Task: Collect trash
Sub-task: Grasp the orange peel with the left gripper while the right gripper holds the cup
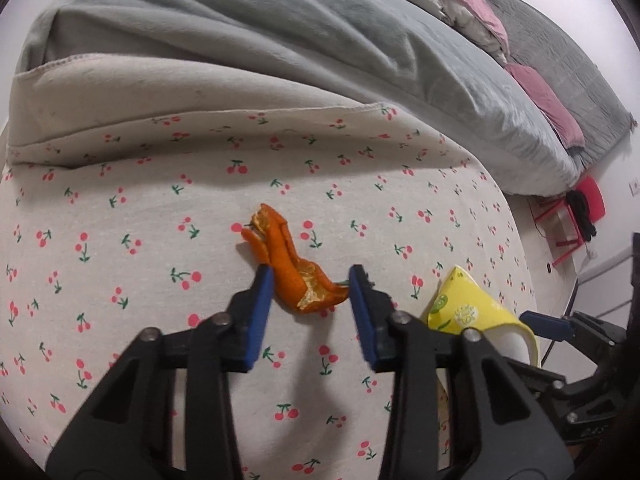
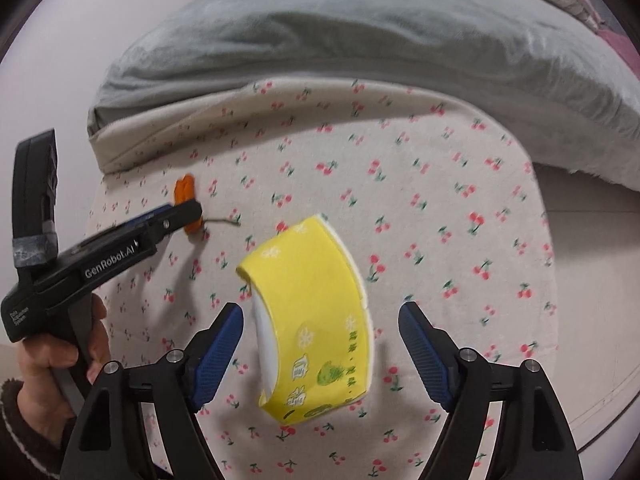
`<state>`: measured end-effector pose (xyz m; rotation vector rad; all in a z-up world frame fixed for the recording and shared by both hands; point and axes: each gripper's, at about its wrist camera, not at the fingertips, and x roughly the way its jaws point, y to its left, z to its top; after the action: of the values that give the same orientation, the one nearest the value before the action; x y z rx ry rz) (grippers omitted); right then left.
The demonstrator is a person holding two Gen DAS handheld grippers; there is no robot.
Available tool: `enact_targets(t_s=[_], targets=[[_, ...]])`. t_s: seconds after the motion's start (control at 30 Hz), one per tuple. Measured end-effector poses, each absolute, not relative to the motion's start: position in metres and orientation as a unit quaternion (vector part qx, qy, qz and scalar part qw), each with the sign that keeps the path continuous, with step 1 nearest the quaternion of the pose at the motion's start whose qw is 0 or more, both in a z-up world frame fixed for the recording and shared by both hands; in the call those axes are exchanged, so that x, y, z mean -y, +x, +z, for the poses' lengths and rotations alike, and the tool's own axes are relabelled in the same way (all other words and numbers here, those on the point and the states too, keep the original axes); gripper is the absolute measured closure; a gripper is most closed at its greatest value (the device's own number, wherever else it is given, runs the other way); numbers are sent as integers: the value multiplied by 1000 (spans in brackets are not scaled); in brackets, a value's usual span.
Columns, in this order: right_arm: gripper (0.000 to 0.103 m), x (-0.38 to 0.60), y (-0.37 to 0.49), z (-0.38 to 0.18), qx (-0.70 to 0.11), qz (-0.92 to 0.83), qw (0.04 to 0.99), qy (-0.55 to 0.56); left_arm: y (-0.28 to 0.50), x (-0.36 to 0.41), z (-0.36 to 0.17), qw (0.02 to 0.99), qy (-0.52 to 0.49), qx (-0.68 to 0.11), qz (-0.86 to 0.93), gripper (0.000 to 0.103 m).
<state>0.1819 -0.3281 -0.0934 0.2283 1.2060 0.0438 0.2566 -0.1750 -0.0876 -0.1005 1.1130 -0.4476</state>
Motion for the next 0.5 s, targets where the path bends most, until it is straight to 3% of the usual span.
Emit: enact_targets(t_s=[0.03, 0.07, 0.1, 0.3, 0.33, 0.4, 0.47, 0.5], targets=[[21, 329, 183, -97, -570, 22, 814, 109, 256, 175, -86, 824, -44, -521, -219, 75], [21, 329, 183, -102, -577, 22, 809, 114, 255, 174, -84, 820, -47, -520, -234, 93], [21, 330, 184, -106, -582, 21, 804, 119, 255, 174, -83, 815, -50, -523, -243, 99], [20, 336, 183, -131, -604, 22, 782, 154, 254, 167, -80, 813, -50, -527, -245, 96], [20, 336, 183, -133, -604, 24, 781, 157, 255, 166, -79, 814, -51, -525, -241, 93], [28, 334, 183, -132, -596, 27, 787, 157, 255, 165, -74, 820, -54, -517, -240, 60], [39, 332, 184, -131, -593, 33, 788, 162, 252, 165, -65, 834, -49, -498, -234, 42], [39, 332, 184, -131, -593, 37, 787, 166, 253, 167, -63, 837, -47, -493, -232, 40]])
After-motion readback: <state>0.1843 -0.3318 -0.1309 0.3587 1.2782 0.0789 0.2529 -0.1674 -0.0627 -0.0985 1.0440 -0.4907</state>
